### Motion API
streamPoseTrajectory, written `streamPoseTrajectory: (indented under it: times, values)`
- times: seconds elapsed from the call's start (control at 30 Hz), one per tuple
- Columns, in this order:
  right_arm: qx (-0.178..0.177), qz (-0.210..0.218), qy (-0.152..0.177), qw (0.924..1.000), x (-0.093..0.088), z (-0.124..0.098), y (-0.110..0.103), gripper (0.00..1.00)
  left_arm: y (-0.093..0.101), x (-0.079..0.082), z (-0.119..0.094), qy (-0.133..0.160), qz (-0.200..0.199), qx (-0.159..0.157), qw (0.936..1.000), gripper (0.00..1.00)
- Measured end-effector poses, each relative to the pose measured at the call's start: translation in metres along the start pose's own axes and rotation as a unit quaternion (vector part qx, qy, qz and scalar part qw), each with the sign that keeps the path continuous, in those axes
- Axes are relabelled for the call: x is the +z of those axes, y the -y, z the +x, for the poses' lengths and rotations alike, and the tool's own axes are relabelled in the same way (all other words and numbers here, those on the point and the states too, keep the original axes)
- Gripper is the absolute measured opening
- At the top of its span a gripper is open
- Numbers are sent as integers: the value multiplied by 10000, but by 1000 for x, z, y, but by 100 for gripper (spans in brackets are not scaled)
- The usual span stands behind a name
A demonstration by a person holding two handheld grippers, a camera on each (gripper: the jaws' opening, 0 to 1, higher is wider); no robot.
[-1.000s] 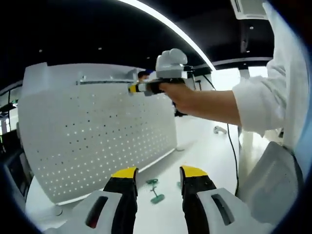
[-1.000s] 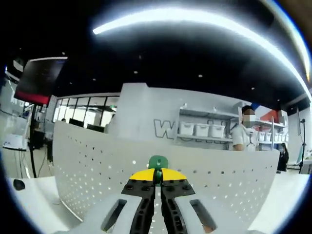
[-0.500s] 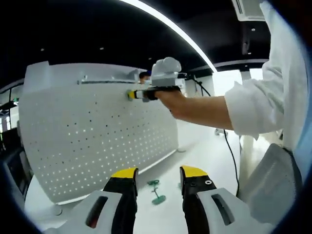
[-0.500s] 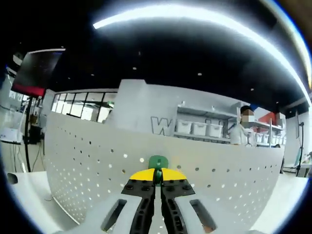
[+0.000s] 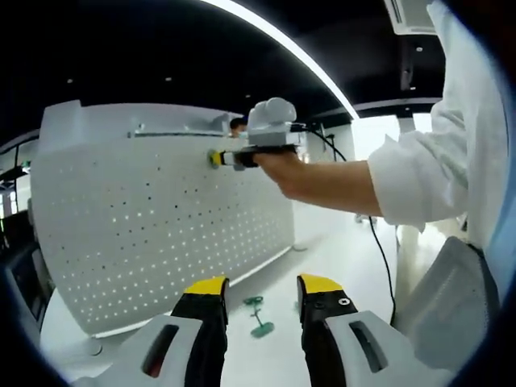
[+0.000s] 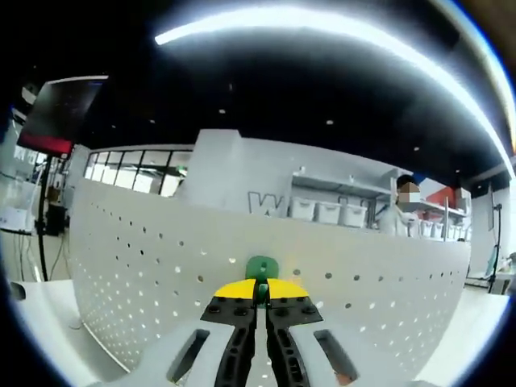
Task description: Insert the hook assembly into the mounting plate slot until the hook locks in place.
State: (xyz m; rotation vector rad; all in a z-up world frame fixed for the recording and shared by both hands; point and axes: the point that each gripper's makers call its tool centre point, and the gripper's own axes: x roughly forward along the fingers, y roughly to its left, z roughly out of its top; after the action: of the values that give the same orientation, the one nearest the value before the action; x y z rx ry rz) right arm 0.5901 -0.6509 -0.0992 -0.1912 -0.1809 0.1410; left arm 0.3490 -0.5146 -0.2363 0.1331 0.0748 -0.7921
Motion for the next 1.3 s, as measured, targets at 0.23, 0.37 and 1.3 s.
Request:
streamPoseTrajectory:
  times: [0.23,0.37,1.3]
  values:
    - [15,-39,-45,10000,-1,1,0,1,0,0,0,6,0,-4,10000,35]
    - [25,-69,-71,9999,-1,1,0,1,0,1,0,15,7,-5,10000,35]
    - [110,0,-178,9998,-8,-11,4,22,0,2,0,32,68,-2,10000,35]
